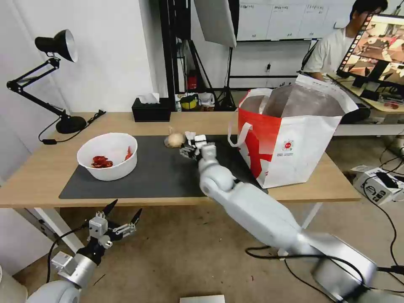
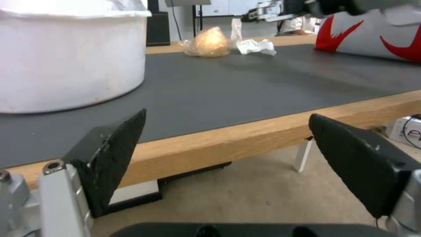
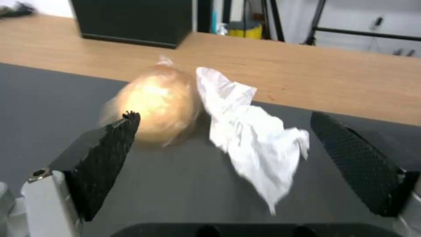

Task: Pick up the trash from the table and place it into the takeout bag.

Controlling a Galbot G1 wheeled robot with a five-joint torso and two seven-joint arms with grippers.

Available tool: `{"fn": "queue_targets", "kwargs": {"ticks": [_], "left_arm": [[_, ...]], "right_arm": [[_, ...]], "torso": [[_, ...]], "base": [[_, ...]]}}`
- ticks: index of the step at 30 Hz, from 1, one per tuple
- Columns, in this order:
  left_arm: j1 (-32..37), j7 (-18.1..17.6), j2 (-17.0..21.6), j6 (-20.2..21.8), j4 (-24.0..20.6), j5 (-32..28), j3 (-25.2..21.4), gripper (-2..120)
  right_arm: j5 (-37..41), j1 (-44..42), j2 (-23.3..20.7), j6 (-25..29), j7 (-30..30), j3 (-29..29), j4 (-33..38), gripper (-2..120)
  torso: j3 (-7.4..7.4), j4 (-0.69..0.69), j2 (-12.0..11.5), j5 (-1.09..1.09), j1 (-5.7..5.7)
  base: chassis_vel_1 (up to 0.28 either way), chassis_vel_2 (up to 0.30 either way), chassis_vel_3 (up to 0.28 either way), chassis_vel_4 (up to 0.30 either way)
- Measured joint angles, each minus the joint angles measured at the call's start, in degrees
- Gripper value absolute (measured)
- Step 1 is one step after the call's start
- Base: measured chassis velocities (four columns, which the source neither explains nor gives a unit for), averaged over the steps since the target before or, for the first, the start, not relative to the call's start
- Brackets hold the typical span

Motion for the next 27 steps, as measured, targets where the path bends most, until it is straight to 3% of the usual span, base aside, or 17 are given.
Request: {"fn": "queue_targets", "kwargs": {"ticks": [7, 10, 27], "left_arm": [[-0.07, 0.05, -0.07, -0.37, 0.33, -0.06, 0.00, 100], [-0.18, 0.06, -0.07, -0.47, 0.32, -0.10, 0.00, 100], [0.04, 0.10, -0.44, -1.23, -0.65, -0.17, -0.02, 100]], "right_arm": [[-2.88, 4.22, 6.92, -0.31, -0.19, 3.17, -11.96, 100], [-3.24, 5.02, 7.86, -0.32, -0.42, 4.09, -14.04, 100], [-2.89, 6.66, 7.11, -1.23, -9.74, 5.36, -23.33, 100]], "torso": [[0.00, 0.02, 0.00, 0.00, 0.00], [-0.01, 0.01, 0.00, 0.01, -0.01], [-0.01, 0.00, 0.01, 0.02, -0.01]], "base": [[0.000, 0.000, 0.000, 0.000], [0.000, 0.000, 0.000, 0.000], [0.000, 0.000, 0.000, 0.000]]}}
